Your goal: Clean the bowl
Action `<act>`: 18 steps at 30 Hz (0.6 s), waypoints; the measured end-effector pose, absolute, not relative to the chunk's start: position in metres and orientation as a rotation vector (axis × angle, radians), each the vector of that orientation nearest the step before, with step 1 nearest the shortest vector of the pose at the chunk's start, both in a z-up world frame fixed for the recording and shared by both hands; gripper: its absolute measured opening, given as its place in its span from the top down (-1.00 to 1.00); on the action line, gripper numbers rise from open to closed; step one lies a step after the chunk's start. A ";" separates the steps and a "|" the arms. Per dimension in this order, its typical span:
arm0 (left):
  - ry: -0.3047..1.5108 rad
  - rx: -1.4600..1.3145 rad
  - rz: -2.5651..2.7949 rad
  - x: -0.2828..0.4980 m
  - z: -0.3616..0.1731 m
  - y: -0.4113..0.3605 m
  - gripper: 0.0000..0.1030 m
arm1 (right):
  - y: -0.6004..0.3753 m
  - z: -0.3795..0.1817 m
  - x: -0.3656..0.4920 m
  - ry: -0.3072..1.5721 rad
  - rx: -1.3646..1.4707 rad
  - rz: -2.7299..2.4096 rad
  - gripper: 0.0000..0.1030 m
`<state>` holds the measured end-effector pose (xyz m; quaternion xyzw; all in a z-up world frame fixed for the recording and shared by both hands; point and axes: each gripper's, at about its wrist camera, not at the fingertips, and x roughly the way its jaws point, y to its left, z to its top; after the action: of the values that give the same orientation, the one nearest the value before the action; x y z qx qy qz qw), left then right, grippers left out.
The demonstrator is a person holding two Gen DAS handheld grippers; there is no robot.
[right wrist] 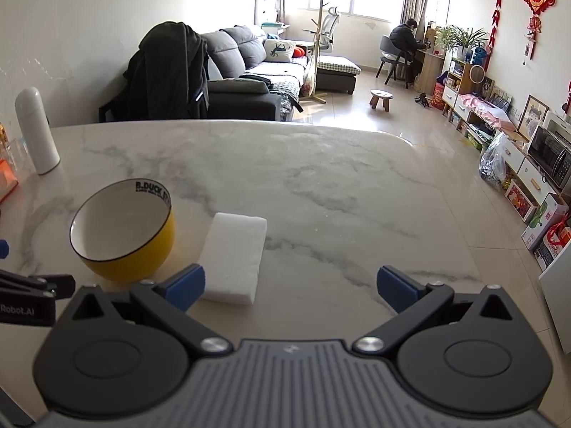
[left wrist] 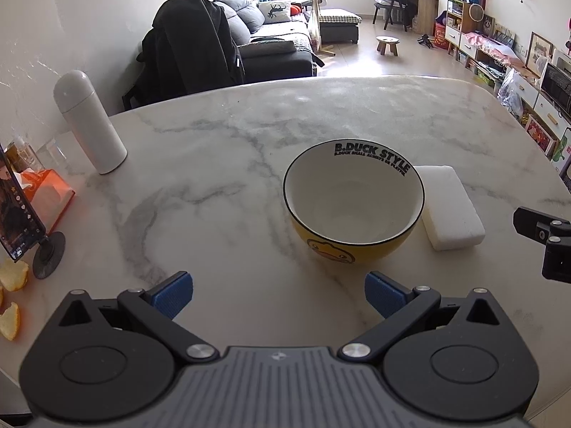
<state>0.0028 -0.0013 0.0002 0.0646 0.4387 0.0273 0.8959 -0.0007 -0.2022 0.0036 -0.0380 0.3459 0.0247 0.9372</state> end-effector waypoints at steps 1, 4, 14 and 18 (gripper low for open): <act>0.910 0.134 0.055 0.004 0.000 -0.001 -0.99 | -0.202 0.003 -0.001 0.705 -0.077 0.049 -1.00; 0.909 0.132 0.056 0.003 0.000 0.001 -0.99 | -0.202 0.003 -0.001 0.703 -0.077 0.047 -1.00; 0.908 0.118 0.060 0.007 0.000 0.008 -0.99 | -0.204 0.001 -0.004 0.702 -0.074 0.035 -1.00; 0.909 0.120 0.058 0.007 -0.002 0.009 -0.99 | -0.205 0.000 -0.004 0.703 -0.072 0.029 -1.00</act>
<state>0.0074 0.0088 -0.0018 0.0579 0.4388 0.0279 0.8963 -0.0035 -0.2051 0.0000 -0.0354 0.3444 0.0142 0.9380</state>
